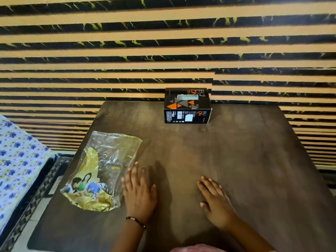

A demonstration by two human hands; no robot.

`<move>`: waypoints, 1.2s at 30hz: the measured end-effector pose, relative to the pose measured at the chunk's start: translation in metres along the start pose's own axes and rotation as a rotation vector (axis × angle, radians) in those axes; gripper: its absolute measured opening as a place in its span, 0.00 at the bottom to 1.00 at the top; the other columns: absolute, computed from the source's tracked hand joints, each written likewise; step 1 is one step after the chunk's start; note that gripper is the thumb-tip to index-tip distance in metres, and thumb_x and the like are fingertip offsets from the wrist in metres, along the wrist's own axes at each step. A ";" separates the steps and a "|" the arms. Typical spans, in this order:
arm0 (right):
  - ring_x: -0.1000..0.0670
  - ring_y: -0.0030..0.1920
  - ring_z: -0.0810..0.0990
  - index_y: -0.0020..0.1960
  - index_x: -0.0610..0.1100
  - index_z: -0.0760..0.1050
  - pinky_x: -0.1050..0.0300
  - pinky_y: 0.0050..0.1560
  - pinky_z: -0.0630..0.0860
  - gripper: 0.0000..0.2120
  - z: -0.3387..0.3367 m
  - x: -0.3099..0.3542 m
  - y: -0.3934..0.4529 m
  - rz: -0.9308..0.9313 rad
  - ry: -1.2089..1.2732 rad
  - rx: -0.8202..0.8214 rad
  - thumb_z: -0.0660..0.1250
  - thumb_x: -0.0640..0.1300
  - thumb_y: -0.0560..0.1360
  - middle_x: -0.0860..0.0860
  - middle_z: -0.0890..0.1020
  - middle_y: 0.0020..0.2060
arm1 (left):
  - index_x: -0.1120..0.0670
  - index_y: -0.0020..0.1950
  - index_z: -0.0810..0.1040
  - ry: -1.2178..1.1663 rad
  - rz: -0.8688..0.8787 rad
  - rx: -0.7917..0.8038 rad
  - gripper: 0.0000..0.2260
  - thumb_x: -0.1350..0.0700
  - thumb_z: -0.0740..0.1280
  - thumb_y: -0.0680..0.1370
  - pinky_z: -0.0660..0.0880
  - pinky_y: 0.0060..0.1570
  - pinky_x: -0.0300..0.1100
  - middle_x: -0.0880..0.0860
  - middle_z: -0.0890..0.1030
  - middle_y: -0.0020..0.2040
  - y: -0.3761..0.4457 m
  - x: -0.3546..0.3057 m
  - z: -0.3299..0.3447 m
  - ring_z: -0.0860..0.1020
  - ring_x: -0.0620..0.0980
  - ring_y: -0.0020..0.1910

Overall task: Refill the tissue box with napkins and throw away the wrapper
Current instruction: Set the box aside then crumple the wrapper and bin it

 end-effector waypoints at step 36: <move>0.49 0.65 0.73 0.69 0.51 0.66 0.53 0.64 0.71 0.21 -0.050 0.006 0.002 0.094 0.311 -0.007 0.57 0.44 0.76 0.51 0.71 0.69 | 0.59 0.75 0.42 0.090 0.374 0.443 0.36 0.46 0.58 0.77 0.41 0.73 0.49 0.58 0.41 0.76 0.004 -0.041 0.033 0.45 0.56 0.76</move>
Point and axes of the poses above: each hand's wrist, its own y-axis towards the middle knuckle, its own z-axis out of the palm, x = y × z, the point moved 9 cm from there along y, towards the middle knuckle
